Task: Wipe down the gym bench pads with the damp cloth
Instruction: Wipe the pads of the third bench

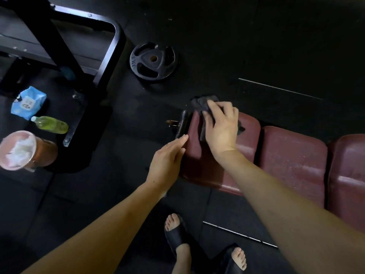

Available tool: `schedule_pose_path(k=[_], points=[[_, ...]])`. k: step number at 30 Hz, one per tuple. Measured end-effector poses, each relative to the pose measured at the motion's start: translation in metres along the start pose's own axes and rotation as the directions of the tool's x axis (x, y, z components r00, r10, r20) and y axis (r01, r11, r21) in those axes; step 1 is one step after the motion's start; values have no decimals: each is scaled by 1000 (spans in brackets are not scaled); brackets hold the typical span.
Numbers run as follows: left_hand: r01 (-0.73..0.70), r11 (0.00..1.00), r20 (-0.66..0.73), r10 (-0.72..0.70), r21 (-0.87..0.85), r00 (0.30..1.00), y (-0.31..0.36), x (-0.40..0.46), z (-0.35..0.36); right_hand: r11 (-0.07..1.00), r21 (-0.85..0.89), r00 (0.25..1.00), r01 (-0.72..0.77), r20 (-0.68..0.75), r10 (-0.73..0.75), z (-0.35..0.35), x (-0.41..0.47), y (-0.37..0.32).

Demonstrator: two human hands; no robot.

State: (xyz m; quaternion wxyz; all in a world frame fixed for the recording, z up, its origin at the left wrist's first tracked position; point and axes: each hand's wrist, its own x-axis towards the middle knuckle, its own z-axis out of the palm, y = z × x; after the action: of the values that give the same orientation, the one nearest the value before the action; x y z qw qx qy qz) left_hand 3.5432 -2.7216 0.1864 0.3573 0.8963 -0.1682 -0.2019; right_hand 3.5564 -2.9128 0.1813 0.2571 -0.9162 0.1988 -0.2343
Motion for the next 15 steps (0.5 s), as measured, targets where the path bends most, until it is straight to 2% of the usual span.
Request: schedule_pose_path(k=[3,6,9,12,15], points=[[21,996,-21,-23,-84,1000,-10,-19,2,995,64,988,82,123,-90,-21,-69,-11],[132,975,-37,-141,-177,989,-15,-31,-3,978,149,960,143,220,-174,-41,-125,-15],[187,962,-89,-208,-199,974,-15,-37,-12,976,108,961,191,181,-208,-28,-84,-6],[174,975,-94,-188,-141,978,-15,-38,-15,999,-11,998,54,37,-53,-3,-3,-1],[116,992,-87,-120,-47,989,-14,-38,-16,999,-5,999,40,28,-40,-5,-19,-9]])
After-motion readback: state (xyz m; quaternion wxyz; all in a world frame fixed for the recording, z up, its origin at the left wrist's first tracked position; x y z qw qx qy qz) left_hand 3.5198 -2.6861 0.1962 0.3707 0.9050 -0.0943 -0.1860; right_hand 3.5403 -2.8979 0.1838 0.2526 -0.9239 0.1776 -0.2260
